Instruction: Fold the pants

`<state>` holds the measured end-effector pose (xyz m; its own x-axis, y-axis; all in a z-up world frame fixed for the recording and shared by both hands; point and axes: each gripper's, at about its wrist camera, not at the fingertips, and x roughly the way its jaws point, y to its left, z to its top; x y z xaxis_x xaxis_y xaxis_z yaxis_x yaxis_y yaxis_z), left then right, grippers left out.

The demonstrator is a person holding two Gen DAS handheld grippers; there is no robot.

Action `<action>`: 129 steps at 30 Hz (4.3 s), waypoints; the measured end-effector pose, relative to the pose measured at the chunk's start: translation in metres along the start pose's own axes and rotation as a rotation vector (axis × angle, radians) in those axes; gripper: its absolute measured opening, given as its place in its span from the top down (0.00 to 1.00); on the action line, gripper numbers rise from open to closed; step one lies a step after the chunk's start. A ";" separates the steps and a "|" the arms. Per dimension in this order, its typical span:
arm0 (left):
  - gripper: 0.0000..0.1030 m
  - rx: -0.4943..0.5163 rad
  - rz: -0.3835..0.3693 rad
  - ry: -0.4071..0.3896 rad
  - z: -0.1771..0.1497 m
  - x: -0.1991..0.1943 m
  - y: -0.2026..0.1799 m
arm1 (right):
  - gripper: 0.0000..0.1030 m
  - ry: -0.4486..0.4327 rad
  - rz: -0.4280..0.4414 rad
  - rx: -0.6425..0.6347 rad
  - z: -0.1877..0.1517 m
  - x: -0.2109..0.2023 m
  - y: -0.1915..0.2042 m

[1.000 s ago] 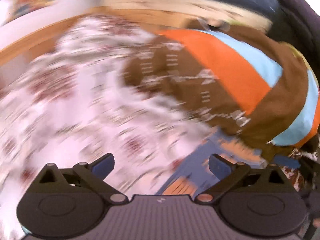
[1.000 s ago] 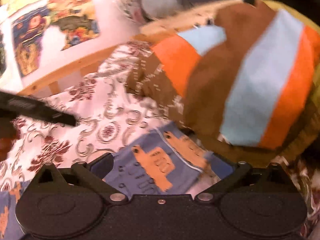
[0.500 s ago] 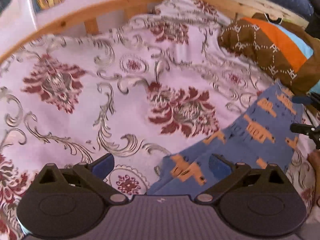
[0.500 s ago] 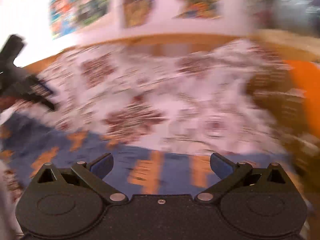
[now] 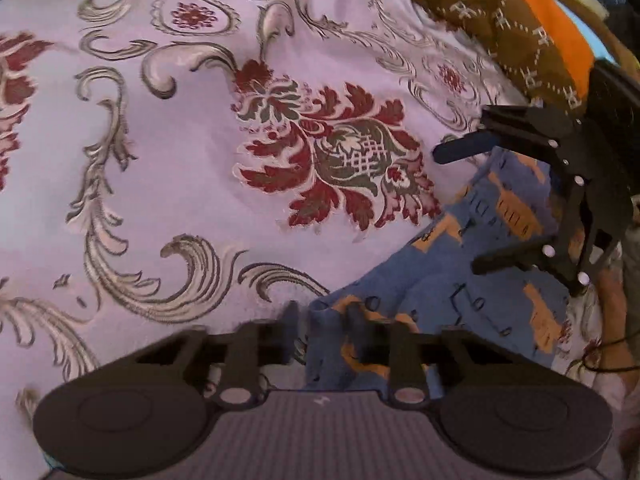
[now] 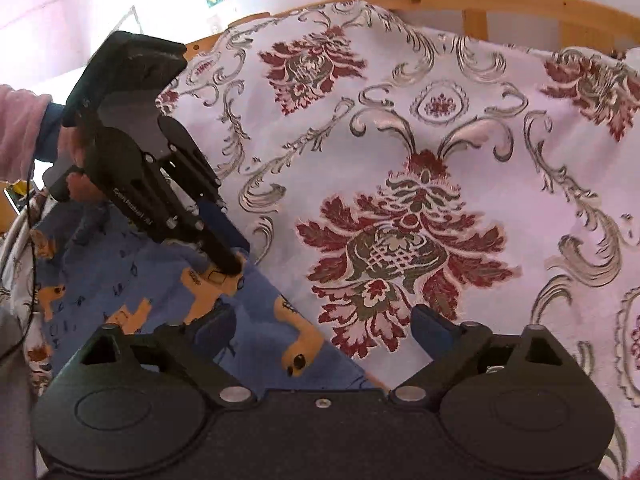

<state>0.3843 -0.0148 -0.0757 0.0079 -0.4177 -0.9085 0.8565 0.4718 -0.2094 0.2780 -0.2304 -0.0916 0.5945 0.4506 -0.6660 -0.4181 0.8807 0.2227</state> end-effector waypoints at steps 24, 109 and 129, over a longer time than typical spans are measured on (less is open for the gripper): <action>0.07 -0.078 0.330 -0.217 0.001 -0.037 -0.034 | 0.01 -0.149 -0.557 0.050 -0.042 -0.073 0.014; 0.61 -0.095 0.165 0.279 0.248 0.157 -0.331 | 0.86 -0.097 -0.759 0.189 -0.144 -0.178 0.035; 0.83 -0.331 -0.056 0.037 0.129 0.068 -0.213 | 0.86 -0.016 -0.558 -0.089 -0.142 -0.163 0.092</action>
<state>0.2688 -0.2441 -0.0462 -0.0580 -0.4246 -0.9035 0.6410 0.6780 -0.3598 0.0454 -0.2431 -0.0636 0.7523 -0.0765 -0.6544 -0.0937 0.9707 -0.2212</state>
